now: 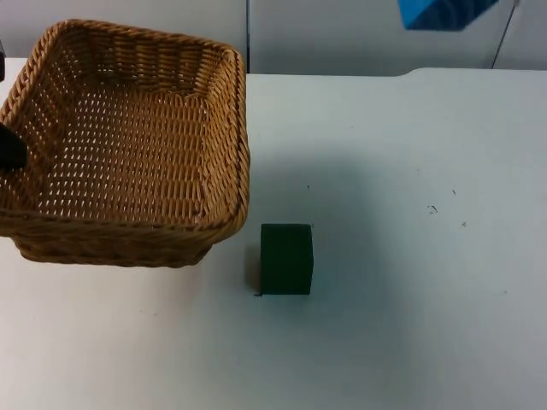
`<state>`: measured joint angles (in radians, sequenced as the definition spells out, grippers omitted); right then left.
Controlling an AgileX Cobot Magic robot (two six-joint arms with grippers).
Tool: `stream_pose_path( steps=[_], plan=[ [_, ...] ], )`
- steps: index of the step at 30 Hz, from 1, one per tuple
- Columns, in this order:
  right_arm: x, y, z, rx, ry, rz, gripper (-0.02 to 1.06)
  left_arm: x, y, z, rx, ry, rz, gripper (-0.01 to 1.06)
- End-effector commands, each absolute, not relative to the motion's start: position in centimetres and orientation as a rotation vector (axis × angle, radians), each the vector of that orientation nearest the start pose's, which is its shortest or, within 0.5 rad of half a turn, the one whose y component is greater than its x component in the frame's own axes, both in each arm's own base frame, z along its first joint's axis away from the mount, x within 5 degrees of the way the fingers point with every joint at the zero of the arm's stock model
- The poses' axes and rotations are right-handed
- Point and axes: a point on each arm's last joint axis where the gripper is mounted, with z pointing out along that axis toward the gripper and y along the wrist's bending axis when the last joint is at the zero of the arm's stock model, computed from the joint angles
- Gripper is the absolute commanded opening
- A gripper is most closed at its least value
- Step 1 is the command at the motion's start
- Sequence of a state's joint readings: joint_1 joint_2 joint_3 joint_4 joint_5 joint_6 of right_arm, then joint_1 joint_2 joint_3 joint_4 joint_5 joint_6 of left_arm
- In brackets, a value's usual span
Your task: Pick up the basket with the left hand and place the blue cube into the basket with the right hand.
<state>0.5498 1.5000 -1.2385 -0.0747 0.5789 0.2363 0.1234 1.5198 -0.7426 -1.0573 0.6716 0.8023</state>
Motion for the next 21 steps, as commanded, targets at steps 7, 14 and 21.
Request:
stream_pose_path(
  steps=[7, 14, 21],
  plan=[
    [27.4, 21.0, 33.5, -0.525, 2.167, 0.433, 0.0, 27.1, -1.8, 20.2, -0.164, 2.528, -0.804, 0.0],
    [29.3, 24.4, 33.6, -0.596, 2.206, 0.434, 0.0, 27.1, -1.9, 20.2, -0.16, 2.53, -0.812, 0.0],
    [31.8, 29.2, 31.6, -0.701, 2.268, 0.469, 0.0, 27.1, -1.9, 20.2, -0.16, 2.53, -0.818, 0.0]
  ],
)
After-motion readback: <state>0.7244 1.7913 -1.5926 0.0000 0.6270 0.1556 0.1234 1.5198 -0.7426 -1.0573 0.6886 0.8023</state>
